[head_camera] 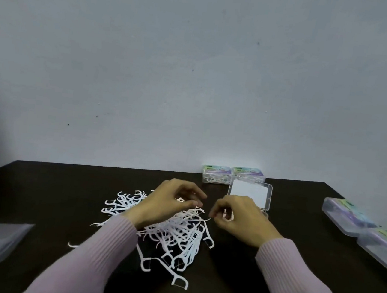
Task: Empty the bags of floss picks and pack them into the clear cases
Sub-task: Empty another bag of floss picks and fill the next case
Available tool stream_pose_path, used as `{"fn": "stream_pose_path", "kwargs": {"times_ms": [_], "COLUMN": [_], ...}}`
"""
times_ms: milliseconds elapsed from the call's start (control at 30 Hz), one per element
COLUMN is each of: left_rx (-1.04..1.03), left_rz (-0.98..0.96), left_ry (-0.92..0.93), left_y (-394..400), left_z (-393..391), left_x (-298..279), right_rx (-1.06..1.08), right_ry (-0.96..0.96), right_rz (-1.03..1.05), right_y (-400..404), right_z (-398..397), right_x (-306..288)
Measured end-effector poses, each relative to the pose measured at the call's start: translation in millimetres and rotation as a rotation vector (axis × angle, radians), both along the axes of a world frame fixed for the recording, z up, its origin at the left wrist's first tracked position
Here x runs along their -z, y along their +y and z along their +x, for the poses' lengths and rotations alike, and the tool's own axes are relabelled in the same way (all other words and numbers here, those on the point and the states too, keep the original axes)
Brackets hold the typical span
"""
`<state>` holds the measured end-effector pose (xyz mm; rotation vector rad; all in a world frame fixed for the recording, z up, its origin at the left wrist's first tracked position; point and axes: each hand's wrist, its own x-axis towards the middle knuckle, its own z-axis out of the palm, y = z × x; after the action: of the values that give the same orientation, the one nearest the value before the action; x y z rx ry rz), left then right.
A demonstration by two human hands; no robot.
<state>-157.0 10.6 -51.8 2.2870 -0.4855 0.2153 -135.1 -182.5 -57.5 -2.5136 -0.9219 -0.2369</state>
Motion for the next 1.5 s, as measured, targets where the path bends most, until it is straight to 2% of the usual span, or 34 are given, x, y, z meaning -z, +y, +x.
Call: {"fn": "stream_pose_path", "kwargs": {"times_ms": [100, 200, 433, 600, 867, 967, 1133, 1233, 1500], "left_rx": [-0.037, -0.05, -0.02, -0.053, -0.092, -0.135, -0.192, -0.219, -0.132], "left_rz": [0.051, 0.124, 0.283, 0.301, 0.486, 0.499, 0.333, 0.26, 0.122], "left_ry": [0.01, 0.023, 0.09, -0.053, -0.333, -0.439, -0.477, -0.454, -0.329], "left_y": [19.8, 37.1, 69.1, 64.1, 59.5, 57.5, 55.4, 53.2, 53.0], "left_z": [-18.9, -34.0, -49.1, -45.2, -48.1, -50.7, -53.4, -53.2, -43.4], "left_x": [9.0, 11.5, 21.6, 29.1, 32.3, 29.9, 23.2, 20.3, -15.4], "right_rx": [-0.165, -0.239, -0.266, -0.267, -0.231, -0.186, -0.104, -0.099, -0.017], "right_ry": [-0.022, 0.013, -0.013, -0.03, -0.115, -0.143, -0.179, -0.143, 0.043], "right_rz": [-0.179, -0.364, -0.386, -0.389, -0.443, -0.399, -0.277, -0.157, 0.212], "right_y": [18.1, 25.4, 24.1, 28.8, 29.0, 26.8, 24.3, 24.1, 3.1], "right_z": [-12.3, -18.7, -16.0, -15.3, -13.7, -12.5, -12.8, -12.2, -4.3], "right_x": [-3.3, -3.5, -1.5, 1.2, 6.1, 3.8, 0.3, 1.5, -6.3]}}
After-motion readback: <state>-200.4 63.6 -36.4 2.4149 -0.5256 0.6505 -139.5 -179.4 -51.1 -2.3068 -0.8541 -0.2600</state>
